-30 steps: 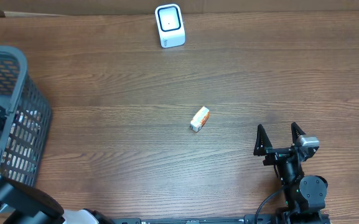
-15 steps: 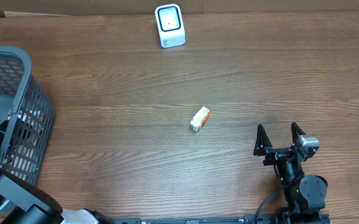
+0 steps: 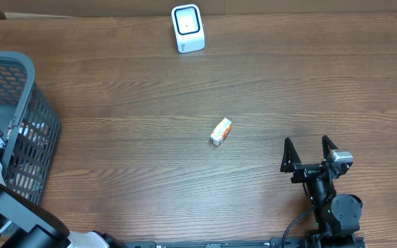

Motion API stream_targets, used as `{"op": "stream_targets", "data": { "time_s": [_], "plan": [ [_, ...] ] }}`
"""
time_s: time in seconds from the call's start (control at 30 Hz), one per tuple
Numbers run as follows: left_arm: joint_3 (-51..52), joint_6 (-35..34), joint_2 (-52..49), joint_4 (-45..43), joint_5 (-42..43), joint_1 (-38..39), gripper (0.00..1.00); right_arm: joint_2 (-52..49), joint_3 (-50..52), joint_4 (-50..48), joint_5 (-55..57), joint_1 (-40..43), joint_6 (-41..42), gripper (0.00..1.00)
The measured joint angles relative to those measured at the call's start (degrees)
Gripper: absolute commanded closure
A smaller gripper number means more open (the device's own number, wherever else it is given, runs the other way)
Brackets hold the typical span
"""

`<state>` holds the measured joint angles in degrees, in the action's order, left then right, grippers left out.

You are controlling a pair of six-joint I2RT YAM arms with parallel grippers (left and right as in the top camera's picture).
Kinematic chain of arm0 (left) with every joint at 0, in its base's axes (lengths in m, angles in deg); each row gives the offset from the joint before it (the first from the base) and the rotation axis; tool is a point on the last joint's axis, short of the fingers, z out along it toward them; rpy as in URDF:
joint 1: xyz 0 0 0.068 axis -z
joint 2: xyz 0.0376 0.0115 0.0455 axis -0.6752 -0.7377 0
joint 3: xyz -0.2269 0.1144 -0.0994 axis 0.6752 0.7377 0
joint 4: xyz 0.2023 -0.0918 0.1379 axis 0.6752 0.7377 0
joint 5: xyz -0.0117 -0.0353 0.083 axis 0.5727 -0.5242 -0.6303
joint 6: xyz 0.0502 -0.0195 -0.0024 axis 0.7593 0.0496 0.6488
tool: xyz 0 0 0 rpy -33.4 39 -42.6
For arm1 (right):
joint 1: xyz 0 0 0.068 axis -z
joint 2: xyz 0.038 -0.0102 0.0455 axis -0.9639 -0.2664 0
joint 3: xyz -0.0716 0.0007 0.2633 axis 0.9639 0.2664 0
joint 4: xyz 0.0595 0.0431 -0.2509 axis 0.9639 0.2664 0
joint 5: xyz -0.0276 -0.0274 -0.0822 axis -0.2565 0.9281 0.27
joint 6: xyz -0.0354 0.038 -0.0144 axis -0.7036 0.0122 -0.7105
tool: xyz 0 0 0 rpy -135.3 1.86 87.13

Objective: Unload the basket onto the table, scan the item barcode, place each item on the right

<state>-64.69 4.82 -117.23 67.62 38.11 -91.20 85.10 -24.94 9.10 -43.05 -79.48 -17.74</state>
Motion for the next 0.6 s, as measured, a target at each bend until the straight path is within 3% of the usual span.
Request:
{"op": "stream_targets", "data": {
  "time_s": [0.33, 0.6],
  "plan": [
    [0.11, -6.67, -1.44, -0.35, -13.38, 0.0, 0.36, 0.0, 0.0, 0.0, 0.0, 0.0, 0.02, 0.0],
    [-0.02, -8.09, -1.46, -1.4, -14.43, 0.72, 0.34, 0.0, 0.0, -0.02, -0.02, 0.0, 0.0, 0.0]
  ]
}}
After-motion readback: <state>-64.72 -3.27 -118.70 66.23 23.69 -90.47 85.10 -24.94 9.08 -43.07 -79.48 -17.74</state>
